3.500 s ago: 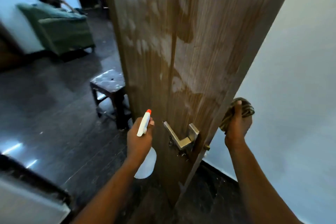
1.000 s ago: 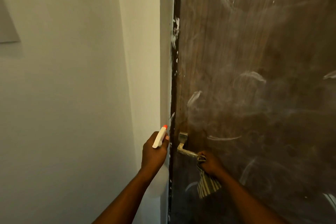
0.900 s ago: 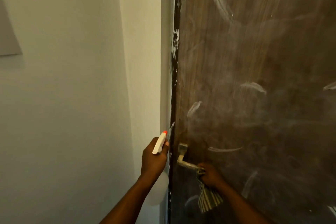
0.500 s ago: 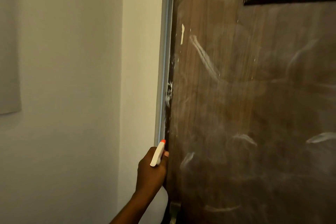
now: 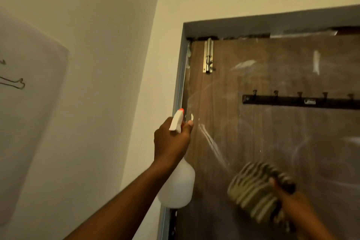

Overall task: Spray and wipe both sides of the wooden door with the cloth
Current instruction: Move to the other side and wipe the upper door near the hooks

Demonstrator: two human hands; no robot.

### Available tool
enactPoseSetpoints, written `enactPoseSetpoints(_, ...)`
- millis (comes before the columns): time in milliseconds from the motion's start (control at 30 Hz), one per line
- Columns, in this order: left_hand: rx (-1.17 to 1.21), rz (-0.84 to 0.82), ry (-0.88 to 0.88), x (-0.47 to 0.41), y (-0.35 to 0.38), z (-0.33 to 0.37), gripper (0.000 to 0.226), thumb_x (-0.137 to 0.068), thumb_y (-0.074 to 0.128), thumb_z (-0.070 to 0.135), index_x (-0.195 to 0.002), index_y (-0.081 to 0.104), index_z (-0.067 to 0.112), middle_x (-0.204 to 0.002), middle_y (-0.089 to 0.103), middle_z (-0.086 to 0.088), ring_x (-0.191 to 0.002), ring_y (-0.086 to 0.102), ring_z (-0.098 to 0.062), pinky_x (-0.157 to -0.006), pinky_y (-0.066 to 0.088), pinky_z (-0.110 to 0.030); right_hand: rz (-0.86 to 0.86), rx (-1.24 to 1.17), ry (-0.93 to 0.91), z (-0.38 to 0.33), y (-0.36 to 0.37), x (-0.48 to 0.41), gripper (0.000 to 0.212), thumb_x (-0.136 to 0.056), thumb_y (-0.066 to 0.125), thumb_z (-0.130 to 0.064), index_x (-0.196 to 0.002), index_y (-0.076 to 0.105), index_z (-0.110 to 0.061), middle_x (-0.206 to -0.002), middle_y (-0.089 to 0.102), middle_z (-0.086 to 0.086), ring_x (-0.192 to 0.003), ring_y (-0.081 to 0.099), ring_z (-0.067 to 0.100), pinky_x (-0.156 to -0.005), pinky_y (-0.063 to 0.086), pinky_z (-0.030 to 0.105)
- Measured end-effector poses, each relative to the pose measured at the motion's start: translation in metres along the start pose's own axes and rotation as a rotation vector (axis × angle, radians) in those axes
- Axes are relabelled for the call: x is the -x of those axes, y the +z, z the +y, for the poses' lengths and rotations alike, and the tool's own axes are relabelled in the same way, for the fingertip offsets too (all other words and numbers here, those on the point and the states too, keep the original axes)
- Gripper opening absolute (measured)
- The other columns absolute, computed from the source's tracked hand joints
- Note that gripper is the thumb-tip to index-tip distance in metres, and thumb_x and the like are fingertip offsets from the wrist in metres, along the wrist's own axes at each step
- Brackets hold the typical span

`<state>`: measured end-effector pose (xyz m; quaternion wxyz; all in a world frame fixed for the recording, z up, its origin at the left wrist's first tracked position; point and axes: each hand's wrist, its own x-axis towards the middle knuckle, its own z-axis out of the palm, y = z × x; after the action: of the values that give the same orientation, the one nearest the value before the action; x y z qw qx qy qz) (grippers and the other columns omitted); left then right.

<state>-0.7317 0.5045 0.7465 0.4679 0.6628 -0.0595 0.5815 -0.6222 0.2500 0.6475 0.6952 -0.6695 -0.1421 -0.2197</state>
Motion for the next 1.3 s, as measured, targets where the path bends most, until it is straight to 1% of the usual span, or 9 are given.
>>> enactPoseSetpoints(67, 0.003, 0.016, 0.053, -0.027, 0.002, 0.024, 0.042, -0.084, 0.063, 0.04, -0.117, 0.055, 0.015, -0.105, 0.065, -0.004, -0.081, 0.06, -0.012, -0.068, 0.049, -0.017, 0.223, -0.191, -0.044, -0.044, -0.013, -0.025, 0.038, -0.088, 0.069, -0.041, -0.1, 0.065, -0.004, -0.058, 0.068, -0.001, -0.043, 0.061, 0.002, -0.036, 0.048, 0.021)
enactPoseSetpoints(100, -0.003, 0.02, 0.07, -0.038, 0.003, 0.034, 0.045, -0.084, 0.064, 0.04, -0.119, 0.055, 0.014, -0.108, 0.065, -0.005, -0.083, 0.06, -0.013, -0.07, 0.049, -0.019, 0.325, -0.262, -0.066, -0.065, -0.016, -0.038, 0.053, -0.084, 0.07, -0.048, -0.112, 0.064, -0.003, -0.077, 0.072, 0.005, -0.059, 0.068, 0.008, -0.049, 0.056, 0.028)
enactPoseSetpoints(167, -0.026, 0.025, 0.099, -0.059, 0.004, 0.053, 0.052, -0.081, 0.066, 0.042, -0.123, 0.054, 0.012, -0.113, 0.064, -0.007, -0.09, 0.062, -0.019, -0.076, 0.05, -0.025, 0.413, -0.368, -0.085, -0.099, -0.021, -0.049, 0.055, -0.088, 0.07, -0.04, -0.129, 0.058, -0.007, -0.114, 0.066, 0.009, -0.099, 0.067, 0.026, -0.084, 0.056, 0.046)
enactPoseSetpoints(233, -0.053, 0.039, 0.136, -0.076, 0.005, 0.067, 0.059, -0.078, 0.069, 0.044, -0.124, 0.054, 0.011, -0.116, 0.064, -0.008, -0.096, 0.063, -0.023, -0.077, 0.05, -0.026, 0.487, -0.373, -0.143, -0.131, -0.017, -0.054, 0.045, -0.093, 0.066, -0.029, -0.133, 0.056, -0.01, -0.122, 0.063, 0.007, -0.109, 0.061, 0.029, -0.095, 0.051, 0.048)
enactPoseSetpoints(733, -0.008, -0.067, 0.09, -0.151, 0.02, 0.067, 0.055, -0.079, 0.068, 0.047, -0.113, 0.053, 0.007, -0.094, 0.052, -0.004, -0.085, 0.053, -0.019, -0.082, 0.051, -0.034, 0.661, -0.29, -0.453, -0.299, 0.046, -0.091, 0.041, -0.092, 0.065, -0.02, -0.131, 0.055, -0.011, -0.127, 0.062, 0.006, -0.109, 0.063, 0.02, -0.088, 0.052, 0.028)
enactPoseSetpoints(867, 0.02, -0.084, 0.099, -0.171, 0.021, 0.067, 0.048, -0.078, 0.068, 0.048, -0.105, 0.054, 0.011, -0.099, 0.06, -0.008, -0.089, 0.06, -0.023, -0.076, 0.051, -0.031, 0.688, 0.025, -0.957, -0.328, 0.106, -0.108, 0.039, -0.097, 0.057, -0.012, -0.135, 0.053, -0.019, -0.127, 0.061, 0.007, -0.104, 0.06, 0.015, -0.086, 0.046, 0.021)
enactPoseSetpoints(1000, 0.087, -0.073, 0.122, -0.183, 0.016, 0.07, 0.042, -0.073, 0.073, 0.043, -0.098, 0.06, 0.012, -0.094, 0.065, -0.01, -0.086, 0.064, -0.025, -0.079, 0.056, -0.038, 0.596, 0.718, -1.513, -0.318, 0.173, -0.153, 0.046, -0.091, 0.057, 0.001, -0.135, 0.055, -0.011, -0.128, 0.062, 0.017, -0.109, 0.063, 0.033, -0.088, 0.056, 0.043)
enactPoseSetpoints(1133, 0.112, -0.099, 0.137, -0.193, 0.014, 0.068, 0.034, -0.077, 0.071, 0.035, -0.099, 0.054, 0.016, -0.093, 0.059, -0.004, -0.085, 0.059, -0.02, -0.072, 0.048, -0.027, 0.337, 1.089, -1.263, -0.27, 0.244, -0.191, 0.032, -0.098, 0.052, -0.012, -0.129, 0.054, -0.008, -0.129, 0.058, 0.012, -0.117, 0.057, 0.025, -0.102, 0.044, 0.034)
enactPoseSetpoints(1300, 0.07, -0.1, 0.136, -0.208, 0.022, 0.05, 0.043, -0.077, 0.07, 0.037, -0.107, 0.055, 0.01, -0.099, 0.061, -0.007, -0.092, 0.061, -0.024, -0.083, 0.052, -0.033, 0.294, 1.028, -1.036, -0.272, 0.282, -0.228, 0.045, -0.097, 0.053, -0.01, -0.14, 0.04, -0.004, -0.141, 0.048, 0.015, -0.13, 0.046, 0.03, -0.112, 0.037, 0.038)
